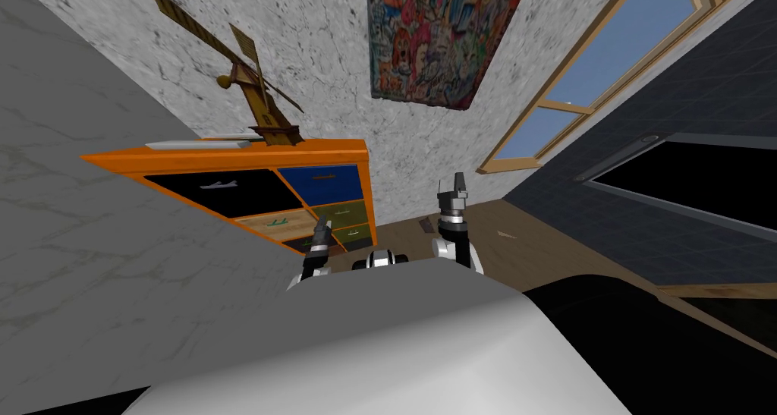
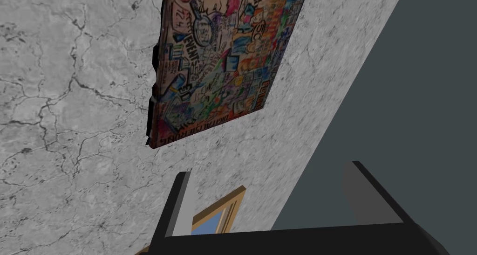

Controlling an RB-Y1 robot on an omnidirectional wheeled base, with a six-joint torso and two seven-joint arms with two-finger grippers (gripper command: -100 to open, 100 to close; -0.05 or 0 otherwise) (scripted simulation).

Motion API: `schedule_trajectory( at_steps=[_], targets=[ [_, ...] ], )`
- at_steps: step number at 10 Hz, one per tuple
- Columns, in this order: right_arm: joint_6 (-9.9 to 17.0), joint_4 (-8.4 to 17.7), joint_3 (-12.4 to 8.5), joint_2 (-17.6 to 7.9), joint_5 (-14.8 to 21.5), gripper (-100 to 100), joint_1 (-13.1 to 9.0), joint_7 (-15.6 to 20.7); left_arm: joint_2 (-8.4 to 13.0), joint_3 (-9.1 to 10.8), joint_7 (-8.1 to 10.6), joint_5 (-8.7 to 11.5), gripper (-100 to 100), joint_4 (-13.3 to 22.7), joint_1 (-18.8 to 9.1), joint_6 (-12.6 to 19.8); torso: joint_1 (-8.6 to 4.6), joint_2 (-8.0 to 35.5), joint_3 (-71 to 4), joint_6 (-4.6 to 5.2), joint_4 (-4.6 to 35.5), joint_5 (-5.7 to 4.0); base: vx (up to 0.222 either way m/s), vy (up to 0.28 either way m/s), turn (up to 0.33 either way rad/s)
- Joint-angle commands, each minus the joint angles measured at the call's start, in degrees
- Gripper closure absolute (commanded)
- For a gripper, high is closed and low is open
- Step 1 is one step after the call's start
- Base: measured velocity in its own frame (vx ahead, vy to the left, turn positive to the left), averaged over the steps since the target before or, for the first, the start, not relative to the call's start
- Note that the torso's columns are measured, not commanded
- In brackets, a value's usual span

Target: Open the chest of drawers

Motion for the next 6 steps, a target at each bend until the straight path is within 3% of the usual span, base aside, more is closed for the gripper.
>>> schedule_trajectory(
  at_steps=[1,6],
  targets=[
    [0.00,0.00,0.00,0.00,0.00,0,0.00,0.00,-1.75,0.02,-0.14,0.03,-100,3.54,-0.78,-1.30,0.01,0.01,0.01,0.00,0.00,0.00,0.051,-0.046,-0.004],
    [0.00,0.00,0.00,0.00,0.00,0,0.00,0.00,-7.61,0.04,-0.26,0.08,-100,7.37,-1.59,-2.59,0.05,0.03,0.02,0.00,0.01,0.01,0.037,-0.040,-0.004]
  ],
)
